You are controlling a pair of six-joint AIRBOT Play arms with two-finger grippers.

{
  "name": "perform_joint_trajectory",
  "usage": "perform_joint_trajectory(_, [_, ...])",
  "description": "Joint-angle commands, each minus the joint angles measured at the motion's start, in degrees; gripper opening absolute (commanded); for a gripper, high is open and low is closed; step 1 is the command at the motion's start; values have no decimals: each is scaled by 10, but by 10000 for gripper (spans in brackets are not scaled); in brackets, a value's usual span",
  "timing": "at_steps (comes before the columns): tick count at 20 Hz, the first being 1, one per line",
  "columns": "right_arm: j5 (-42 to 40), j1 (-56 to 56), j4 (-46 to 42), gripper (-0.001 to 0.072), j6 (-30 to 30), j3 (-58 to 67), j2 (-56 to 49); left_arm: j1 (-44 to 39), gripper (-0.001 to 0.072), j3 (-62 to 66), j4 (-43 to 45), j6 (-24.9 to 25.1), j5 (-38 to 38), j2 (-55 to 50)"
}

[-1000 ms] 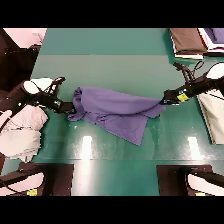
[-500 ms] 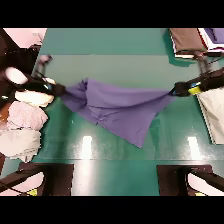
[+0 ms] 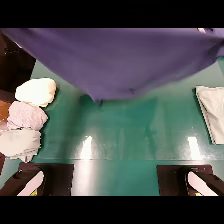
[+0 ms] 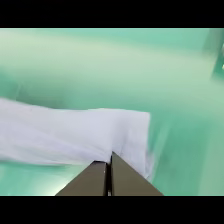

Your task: Fold the shirts.

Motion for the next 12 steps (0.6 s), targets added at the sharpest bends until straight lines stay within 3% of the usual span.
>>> perform_joint_trajectory(1, [29,-12,-7,14,0,94,18,2,28,107,-4,4,-11,29])
perform_joint_trajectory(7, [86,-12,-46,13,15,182,22,2,27,247,-54,4,-18,29])
perform_joint_trajectory(12, [132,-12,-49,13,19,87,-9,2,28,120,-69,3,-70,19])
